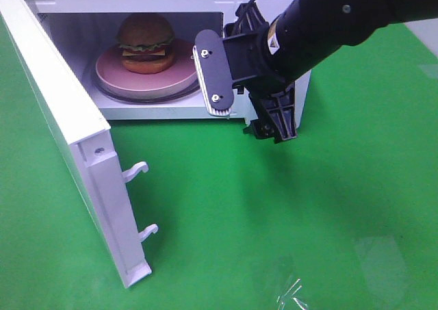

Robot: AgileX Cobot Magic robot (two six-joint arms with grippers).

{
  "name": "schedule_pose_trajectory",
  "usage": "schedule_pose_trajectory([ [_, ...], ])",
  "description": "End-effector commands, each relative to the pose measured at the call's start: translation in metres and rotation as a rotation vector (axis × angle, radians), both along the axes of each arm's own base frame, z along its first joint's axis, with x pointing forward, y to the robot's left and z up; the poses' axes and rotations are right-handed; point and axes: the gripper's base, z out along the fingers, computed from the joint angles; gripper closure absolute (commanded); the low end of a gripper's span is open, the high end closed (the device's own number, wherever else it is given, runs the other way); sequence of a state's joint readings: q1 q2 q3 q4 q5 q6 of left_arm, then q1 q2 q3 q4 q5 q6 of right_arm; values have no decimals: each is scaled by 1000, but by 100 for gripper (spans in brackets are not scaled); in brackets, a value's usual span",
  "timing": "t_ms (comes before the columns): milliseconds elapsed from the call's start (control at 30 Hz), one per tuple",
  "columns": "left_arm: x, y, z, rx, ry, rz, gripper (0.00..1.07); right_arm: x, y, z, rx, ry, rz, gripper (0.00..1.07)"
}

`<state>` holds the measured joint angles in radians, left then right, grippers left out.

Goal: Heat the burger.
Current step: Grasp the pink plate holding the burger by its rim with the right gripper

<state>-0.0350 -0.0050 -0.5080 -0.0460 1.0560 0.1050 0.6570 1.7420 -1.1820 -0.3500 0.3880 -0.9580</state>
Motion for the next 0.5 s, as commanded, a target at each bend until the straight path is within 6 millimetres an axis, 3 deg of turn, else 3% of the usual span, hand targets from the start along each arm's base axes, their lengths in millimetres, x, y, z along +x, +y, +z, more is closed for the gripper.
schedule_pose_trajectory([
  [33,-2,0,0,-1,-28,5,7,8,8,-2,7,-6,-3,11],
  [500,-2,0,0,-1,-28,5,7,53,43,-28,29,-25,8,13],
])
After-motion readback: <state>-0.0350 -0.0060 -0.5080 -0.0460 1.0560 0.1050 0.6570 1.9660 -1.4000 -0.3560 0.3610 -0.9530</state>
